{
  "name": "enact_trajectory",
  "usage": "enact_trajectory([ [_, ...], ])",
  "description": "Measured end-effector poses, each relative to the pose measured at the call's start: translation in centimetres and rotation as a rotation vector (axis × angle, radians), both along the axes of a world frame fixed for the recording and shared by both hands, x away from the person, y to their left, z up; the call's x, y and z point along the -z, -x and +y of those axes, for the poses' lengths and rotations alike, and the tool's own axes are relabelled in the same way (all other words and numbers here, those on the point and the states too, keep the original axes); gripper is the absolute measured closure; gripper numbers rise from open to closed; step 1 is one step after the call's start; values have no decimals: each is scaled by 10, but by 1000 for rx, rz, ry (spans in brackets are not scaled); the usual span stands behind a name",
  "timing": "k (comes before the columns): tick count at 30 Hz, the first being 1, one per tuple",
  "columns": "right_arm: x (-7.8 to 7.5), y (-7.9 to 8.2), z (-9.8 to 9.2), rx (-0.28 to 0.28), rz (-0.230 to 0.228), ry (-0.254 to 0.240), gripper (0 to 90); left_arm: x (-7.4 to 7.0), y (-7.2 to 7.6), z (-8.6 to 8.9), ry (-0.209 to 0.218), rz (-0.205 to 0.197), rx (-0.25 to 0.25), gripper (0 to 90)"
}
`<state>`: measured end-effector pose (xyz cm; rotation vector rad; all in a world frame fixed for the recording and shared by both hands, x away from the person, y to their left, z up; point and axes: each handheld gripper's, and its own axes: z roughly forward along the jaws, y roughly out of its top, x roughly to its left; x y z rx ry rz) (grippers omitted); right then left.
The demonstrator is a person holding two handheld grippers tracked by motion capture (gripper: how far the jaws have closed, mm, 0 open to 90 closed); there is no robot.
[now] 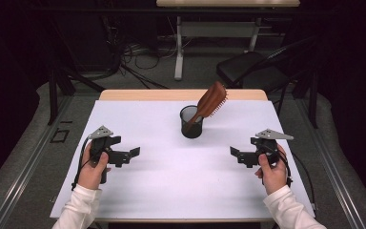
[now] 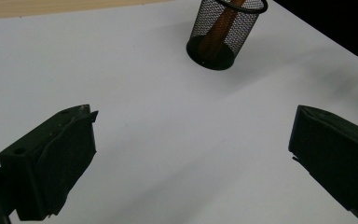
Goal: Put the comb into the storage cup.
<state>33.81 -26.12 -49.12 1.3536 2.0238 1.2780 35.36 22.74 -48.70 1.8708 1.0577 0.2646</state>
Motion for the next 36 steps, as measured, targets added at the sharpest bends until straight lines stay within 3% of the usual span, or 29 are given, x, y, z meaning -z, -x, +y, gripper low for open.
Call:
enact_trajectory([
  [7,6,1,0,13,-8,-17,66,6,0,0,-3,2,1,6],
  [20,9,5,6,25,-50,37,64,10,1,1,5,-2,3,6],
  [36,21,10,5,34,-49,29,59,13,2,2,16,-22,1,7],
])
